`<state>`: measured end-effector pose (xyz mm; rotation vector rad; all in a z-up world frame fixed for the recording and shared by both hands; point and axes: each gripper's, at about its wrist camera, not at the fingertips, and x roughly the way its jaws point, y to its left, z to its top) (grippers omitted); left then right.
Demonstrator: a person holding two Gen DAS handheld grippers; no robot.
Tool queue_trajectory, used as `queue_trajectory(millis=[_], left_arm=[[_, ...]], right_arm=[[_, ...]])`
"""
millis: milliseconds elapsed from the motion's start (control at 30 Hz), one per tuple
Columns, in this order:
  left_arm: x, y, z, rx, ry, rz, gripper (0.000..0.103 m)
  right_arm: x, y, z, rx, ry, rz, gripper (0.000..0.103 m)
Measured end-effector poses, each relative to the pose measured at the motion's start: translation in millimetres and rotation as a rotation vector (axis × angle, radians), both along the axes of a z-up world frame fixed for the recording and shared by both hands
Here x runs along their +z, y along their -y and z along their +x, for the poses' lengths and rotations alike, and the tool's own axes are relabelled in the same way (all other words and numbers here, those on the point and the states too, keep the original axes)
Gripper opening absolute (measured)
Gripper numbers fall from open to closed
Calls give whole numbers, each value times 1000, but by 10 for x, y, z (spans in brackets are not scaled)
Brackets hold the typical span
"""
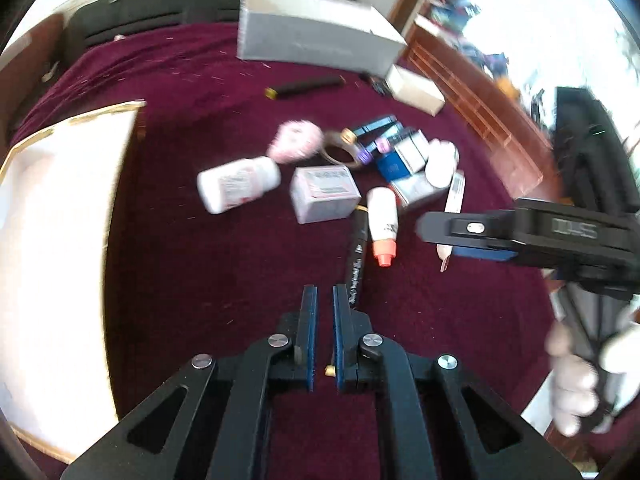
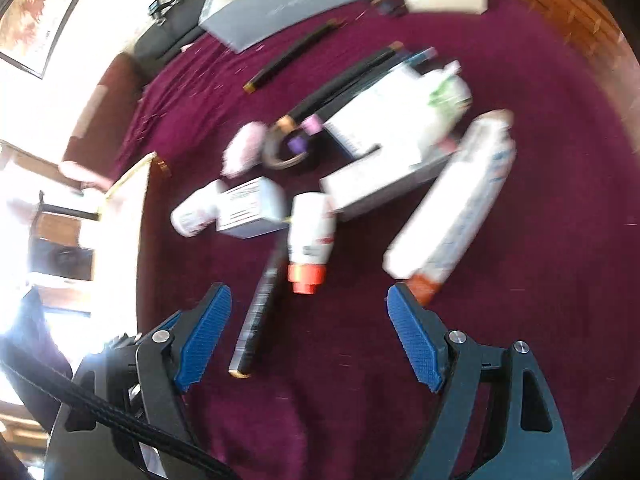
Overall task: Organize objects
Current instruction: 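Grasp the black marker with the left tool while the right tool grasps the white orange-capped bottle, then carry marker and bottle into the white tray and open both tools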
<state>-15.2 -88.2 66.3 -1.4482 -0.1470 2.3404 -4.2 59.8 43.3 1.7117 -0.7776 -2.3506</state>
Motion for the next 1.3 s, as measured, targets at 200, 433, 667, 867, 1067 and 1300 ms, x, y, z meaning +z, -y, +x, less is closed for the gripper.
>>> queue_trajectory(millis=[200, 433, 667, 867, 1067, 1300], left_arm=[[-80, -62, 158, -36, -13, 18, 8], [-214, -202, 173, -71, 24, 38, 15], [-272, -180, 125, -57, 22, 43, 26], [-319, -573, 123, -143, -37, -59, 27], [-464, -905, 104, -171, -123, -216, 30], [-209, -517, 209, -77, -16, -124, 11]], right_arm=[[-144, 173, -220, -1, 66, 68, 77], [-294, 278, -372, -3, 134, 127, 39], [-328, 194, -443, -67, 143, 143, 29], [-346, 66, -360, -72, 182, 132, 24], [-371, 57, -395, -56, 189, 106, 25], [-371, 96, -406, -31, 182, 133, 25]])
